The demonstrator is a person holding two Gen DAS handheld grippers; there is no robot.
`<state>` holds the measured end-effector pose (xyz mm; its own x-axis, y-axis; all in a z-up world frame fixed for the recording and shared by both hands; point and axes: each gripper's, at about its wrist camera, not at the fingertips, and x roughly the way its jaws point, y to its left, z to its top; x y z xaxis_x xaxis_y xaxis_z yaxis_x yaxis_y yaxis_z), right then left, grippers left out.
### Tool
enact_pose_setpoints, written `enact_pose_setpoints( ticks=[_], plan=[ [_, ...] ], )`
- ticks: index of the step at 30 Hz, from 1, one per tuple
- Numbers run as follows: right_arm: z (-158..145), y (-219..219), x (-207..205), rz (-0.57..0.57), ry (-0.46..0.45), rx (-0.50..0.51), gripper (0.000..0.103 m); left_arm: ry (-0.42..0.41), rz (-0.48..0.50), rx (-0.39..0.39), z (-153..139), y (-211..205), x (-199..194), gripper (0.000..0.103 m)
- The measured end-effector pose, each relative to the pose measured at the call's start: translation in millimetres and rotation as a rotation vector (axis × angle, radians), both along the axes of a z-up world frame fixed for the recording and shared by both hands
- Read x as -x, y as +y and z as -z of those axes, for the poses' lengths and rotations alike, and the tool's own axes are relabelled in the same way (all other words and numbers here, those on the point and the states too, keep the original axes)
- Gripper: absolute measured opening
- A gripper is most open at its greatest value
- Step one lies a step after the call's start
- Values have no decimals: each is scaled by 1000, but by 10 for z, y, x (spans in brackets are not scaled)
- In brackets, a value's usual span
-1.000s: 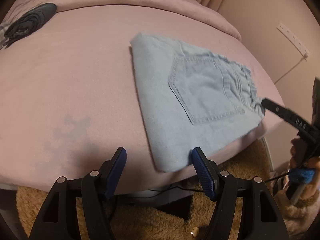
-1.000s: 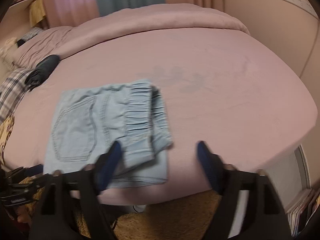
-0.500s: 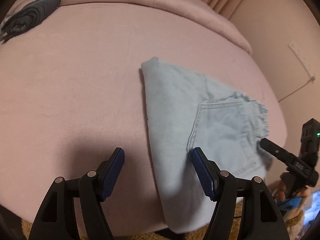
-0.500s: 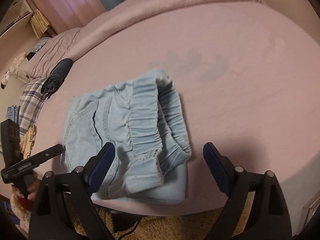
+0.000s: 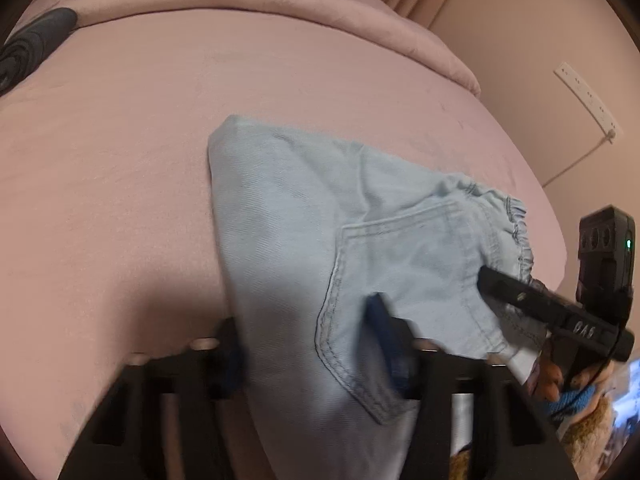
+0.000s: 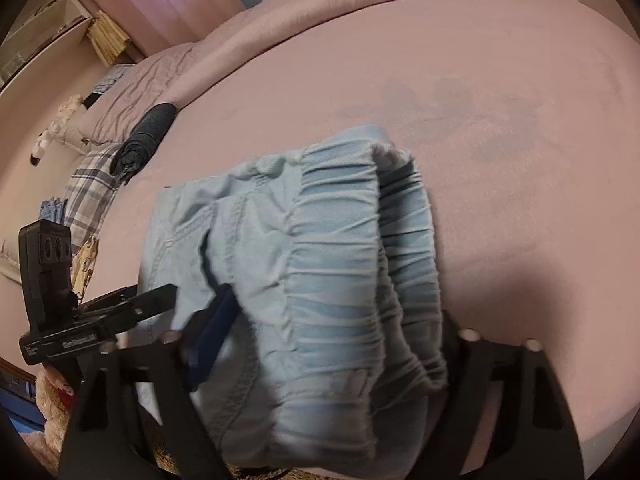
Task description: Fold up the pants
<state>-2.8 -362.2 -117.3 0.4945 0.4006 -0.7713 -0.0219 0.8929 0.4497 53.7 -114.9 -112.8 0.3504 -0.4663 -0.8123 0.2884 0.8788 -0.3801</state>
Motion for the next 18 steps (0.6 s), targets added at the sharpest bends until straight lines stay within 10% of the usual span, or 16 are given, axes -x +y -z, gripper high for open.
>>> enact_pose_setpoints(
  ticks=[6, 18],
  plan=[
    [-147, 95, 40, 12, -39, -11, 38, -84, 3, -16, -246, -66, 145, 19],
    [-871, 414, -237, -21, -220, 43, 35, -231, -32, 114, -1033, 305, 8, 19]
  ],
)
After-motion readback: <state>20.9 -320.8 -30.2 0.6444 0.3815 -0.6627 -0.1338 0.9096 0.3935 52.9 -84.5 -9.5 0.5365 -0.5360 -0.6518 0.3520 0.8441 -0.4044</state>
